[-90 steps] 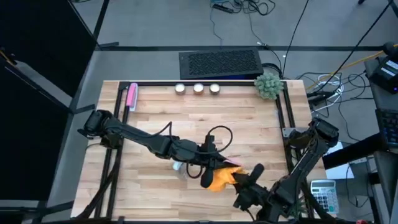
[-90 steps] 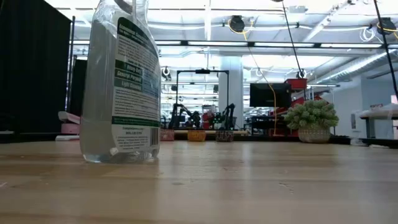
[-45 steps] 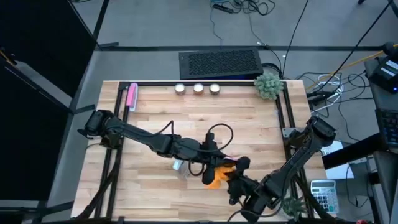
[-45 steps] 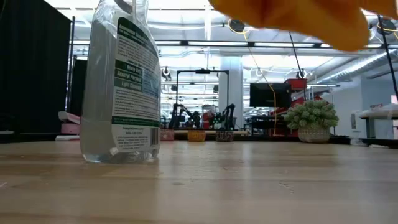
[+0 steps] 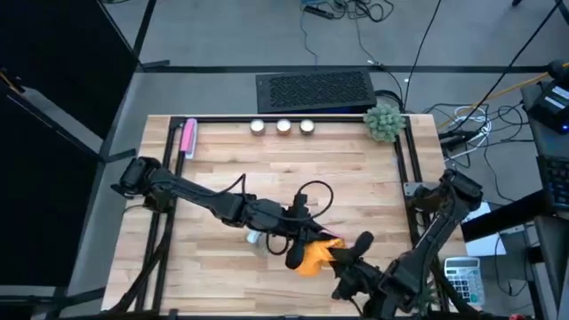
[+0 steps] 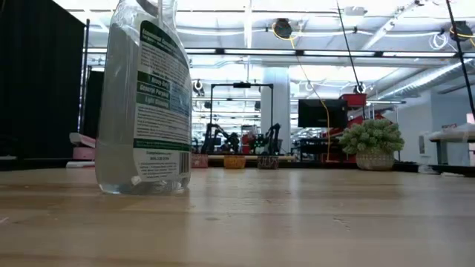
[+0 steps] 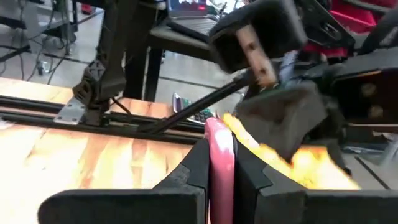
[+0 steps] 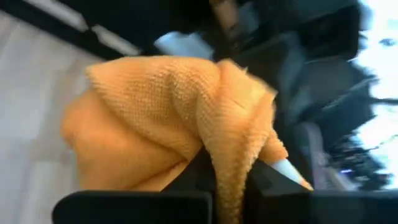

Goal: Apply microfiber cloth
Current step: Wipe the front of the cellphone with a microfiber cloth

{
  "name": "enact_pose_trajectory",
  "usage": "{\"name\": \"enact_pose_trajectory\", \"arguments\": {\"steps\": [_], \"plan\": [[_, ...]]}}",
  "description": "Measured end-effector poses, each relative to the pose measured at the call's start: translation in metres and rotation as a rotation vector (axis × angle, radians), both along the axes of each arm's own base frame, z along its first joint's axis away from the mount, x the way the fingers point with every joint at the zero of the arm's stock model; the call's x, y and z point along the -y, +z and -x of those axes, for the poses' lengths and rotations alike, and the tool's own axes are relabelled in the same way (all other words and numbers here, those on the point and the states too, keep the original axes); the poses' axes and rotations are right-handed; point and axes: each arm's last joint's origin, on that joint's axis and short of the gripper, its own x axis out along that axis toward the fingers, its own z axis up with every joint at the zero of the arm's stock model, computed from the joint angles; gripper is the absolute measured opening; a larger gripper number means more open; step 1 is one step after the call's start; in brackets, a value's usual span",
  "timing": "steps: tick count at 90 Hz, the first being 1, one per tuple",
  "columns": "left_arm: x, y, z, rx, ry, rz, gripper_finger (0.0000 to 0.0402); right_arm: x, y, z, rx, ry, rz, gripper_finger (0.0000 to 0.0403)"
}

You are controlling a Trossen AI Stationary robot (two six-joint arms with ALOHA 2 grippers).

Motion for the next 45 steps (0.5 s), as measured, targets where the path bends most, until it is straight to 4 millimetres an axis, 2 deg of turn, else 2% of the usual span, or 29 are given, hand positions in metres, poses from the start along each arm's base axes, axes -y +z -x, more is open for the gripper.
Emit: {"name": "enact_pose_trajectory", "arguments": {"steps": [20, 45], "plan": [[0.001, -0.001, 0.000, 0.001, 0.006, -0.004, 0.0012, 0.019, -0.010, -0.009, -0.028, -0.043, -0.156, 0.0004], [0.001, -0.006, -0.001, -0.021, -0.001, -0.045, 0.0012, 0.026, -0.032, -0.032, -0.260, -0.007, -0.286, 0.0004]]}}
